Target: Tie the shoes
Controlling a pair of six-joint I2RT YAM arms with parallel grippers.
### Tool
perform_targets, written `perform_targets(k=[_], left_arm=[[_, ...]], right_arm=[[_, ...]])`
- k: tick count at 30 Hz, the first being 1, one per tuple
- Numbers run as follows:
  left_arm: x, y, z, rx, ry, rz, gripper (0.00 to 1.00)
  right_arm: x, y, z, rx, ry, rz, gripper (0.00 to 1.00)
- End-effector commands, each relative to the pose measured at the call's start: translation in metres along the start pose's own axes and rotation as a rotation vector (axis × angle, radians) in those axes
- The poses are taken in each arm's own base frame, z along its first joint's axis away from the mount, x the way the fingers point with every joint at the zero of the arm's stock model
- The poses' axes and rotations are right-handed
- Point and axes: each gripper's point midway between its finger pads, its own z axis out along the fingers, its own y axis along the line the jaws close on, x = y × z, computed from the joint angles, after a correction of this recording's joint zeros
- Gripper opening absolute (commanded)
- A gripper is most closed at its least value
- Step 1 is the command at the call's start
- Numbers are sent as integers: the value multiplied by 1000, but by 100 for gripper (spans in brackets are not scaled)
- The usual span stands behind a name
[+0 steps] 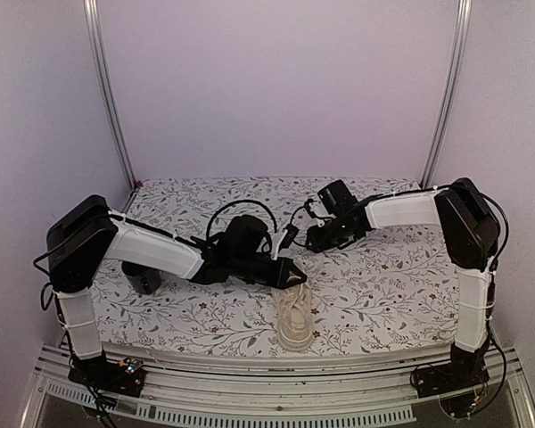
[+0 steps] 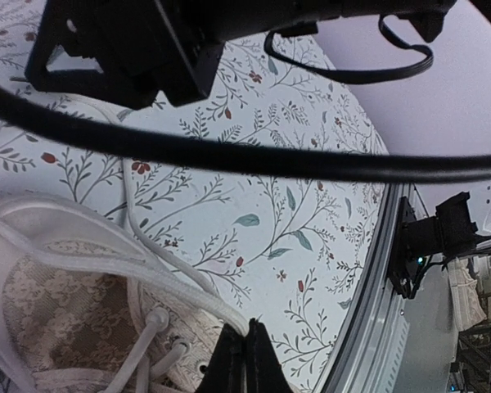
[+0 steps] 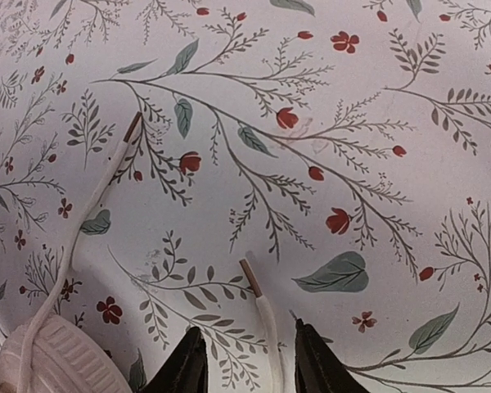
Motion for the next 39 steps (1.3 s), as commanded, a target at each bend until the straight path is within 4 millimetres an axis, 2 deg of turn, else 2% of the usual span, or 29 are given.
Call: perform_targets(k=[1,15,17,20,23,25,26,30,32,39], left_arm=[[-15,-8,-8,21,-44,11,0],[-16,-10,-10,26,-47,15,0],[-16,-9,-10,24,-46,14,0],[-16,-9,-10,24,-46,14,0],[-16,-8,-10,18,-48,13,0],[-16,-8,-10,15,-50,13,0],[-17,-7,-10,14,-51,14,0],[-17,-7,-10,11,-51,8,0],[-17,-6,-10,10,-51,5,0],[-17,-3,-11,4,-50,-11,0]], right_arm=[[9,-3,16,30,43,-52,37],[18,-14,36,97,80,-83,27],[22,-14,39,96,89,-80,23],[27,-20,45,121,102,-76,4],[22,-23,39,131,79,-65,2],[11,-22,25,123,28,-44,2],[-1,-22,8,107,-21,-32,2],[-22,-9,-43,-1,-135,-23,2],[-21,4,-62,-67,-162,-46,2],[23,37,-97,-282,-135,-73,2]])
